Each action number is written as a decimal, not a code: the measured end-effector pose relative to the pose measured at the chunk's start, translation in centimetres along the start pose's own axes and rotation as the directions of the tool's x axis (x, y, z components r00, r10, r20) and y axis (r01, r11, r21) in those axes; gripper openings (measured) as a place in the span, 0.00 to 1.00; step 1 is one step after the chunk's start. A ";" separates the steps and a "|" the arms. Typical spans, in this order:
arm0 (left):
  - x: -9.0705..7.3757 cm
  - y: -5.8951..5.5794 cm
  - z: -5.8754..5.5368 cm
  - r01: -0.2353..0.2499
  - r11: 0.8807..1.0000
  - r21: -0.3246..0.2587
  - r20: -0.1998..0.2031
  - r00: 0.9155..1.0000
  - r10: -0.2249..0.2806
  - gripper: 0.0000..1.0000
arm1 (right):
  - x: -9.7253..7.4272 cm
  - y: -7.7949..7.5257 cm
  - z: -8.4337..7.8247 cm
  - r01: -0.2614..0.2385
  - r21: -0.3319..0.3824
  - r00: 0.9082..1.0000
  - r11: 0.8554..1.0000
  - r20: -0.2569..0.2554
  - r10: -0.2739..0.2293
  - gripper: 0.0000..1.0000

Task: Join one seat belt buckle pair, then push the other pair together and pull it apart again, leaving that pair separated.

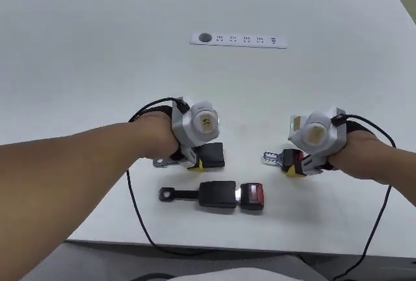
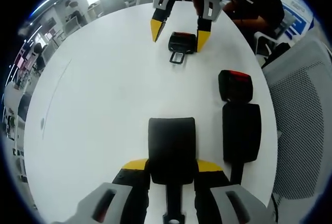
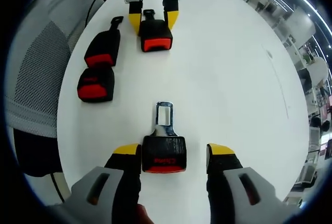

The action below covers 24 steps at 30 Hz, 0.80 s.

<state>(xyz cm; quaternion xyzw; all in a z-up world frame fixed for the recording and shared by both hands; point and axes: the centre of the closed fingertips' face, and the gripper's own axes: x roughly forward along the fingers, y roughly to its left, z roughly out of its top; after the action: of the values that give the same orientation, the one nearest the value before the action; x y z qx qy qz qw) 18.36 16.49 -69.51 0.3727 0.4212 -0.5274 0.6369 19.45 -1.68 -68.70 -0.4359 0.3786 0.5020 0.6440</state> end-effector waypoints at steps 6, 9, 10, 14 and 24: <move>-2.4 0.0 -0.5 -0.062 0.995 -0.085 0.075 0.995 0.068 0.44 | -1.5 0.6 0.8 0.034 0.134 0.994 0.990 0.095 -0.047 0.53; -3.8 -0.7 -0.6 -0.097 0.985 -0.145 0.133 0.984 0.116 0.48 | -2.3 0.8 1.4 0.053 0.208 0.980 0.977 0.175 -0.091 0.58; -4.0 -1.1 -0.6 -0.105 0.983 -0.149 0.143 0.982 0.127 0.49 | -2.5 1.0 1.7 0.056 0.225 0.977 0.973 0.190 -0.100 0.60; -4.4 -3.2 -1.3 -0.105 0.974 -0.200 0.182 0.973 0.142 0.57 | -3.8 3.0 3.4 0.051 0.263 0.959 0.963 0.256 -0.120 0.69; -5.9 -7.7 -2.4 -0.108 0.937 -0.331 0.240 0.951 0.194 0.71 | -5.1 6.9 5.0 0.030 0.323 0.934 0.946 0.327 -0.141 0.77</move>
<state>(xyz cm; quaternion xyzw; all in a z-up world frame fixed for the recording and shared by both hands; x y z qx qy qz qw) 9.94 19.58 -65.14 0.2230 0.3793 -0.4485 0.7780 11.90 2.25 -63.58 -0.2493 0.3147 0.4753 0.7829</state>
